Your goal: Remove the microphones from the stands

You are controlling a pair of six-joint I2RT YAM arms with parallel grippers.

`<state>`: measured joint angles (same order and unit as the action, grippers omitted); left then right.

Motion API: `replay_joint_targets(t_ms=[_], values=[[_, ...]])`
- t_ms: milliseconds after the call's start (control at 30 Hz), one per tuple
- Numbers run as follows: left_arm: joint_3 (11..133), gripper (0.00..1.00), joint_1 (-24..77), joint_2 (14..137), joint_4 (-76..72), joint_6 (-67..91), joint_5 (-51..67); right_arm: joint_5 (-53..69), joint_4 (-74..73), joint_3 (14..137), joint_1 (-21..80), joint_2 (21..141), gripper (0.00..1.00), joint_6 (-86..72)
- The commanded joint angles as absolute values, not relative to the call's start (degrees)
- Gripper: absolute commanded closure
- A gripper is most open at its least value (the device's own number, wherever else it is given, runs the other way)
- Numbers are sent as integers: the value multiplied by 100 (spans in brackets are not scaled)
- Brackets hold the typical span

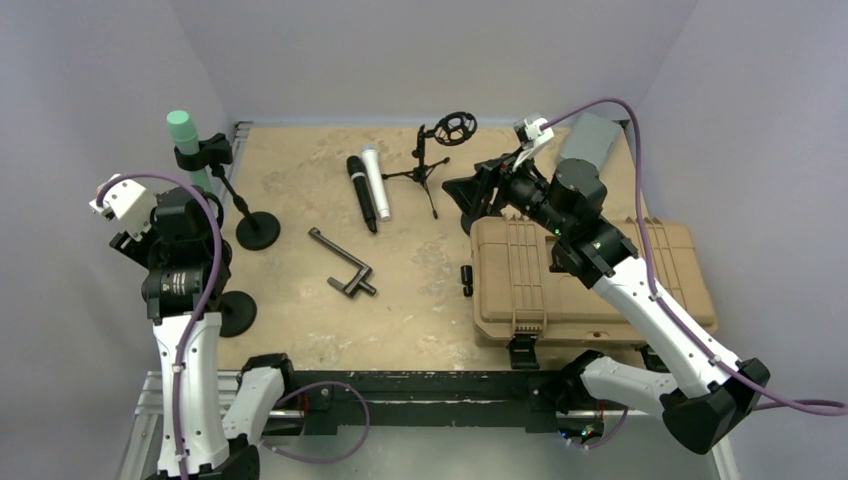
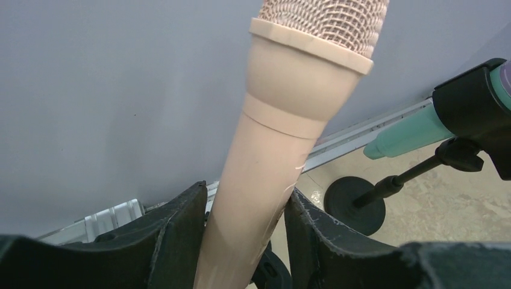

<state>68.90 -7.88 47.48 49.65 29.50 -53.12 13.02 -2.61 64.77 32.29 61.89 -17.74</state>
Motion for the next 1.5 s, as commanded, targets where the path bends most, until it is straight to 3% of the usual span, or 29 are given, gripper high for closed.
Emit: replay_joint_targets(t_ms=[0, 300, 433, 900, 1067, 1233, 1467], values=[[6782, 54, -848, 4707, 4519, 3011, -5523, 1275, -165, 6495, 3231, 6179, 13, -1730], [6790, 78, -856, 4577, 4610, 3159, -5419, 1227, -164, 6478, 3227, 6204, 13, -1730], [6733, 100, -861, 4521, 4591, 3148, -5465, 1248, -149, 6478, 3232, 6244, 13, -1732], [7368, 100, -849, 4232, 4239, 2563, -5860, 1291, -108, 6538, 3232, 6382, 13, -1737], [7982, 100, -849, 4160, 4042, 2293, -5482, 1283, -76, 6538, 3226, 6441, 13, -1757], [8581, 100, -845, 4055, 3893, 2063, -4036, 1296, -23, 6530, 3226, 6502, 13, -1799], [8607, 100, -840, 4093, 2761, 1994, 988, 1292, -24, 6495, 3227, 6588, 13, -1802]])
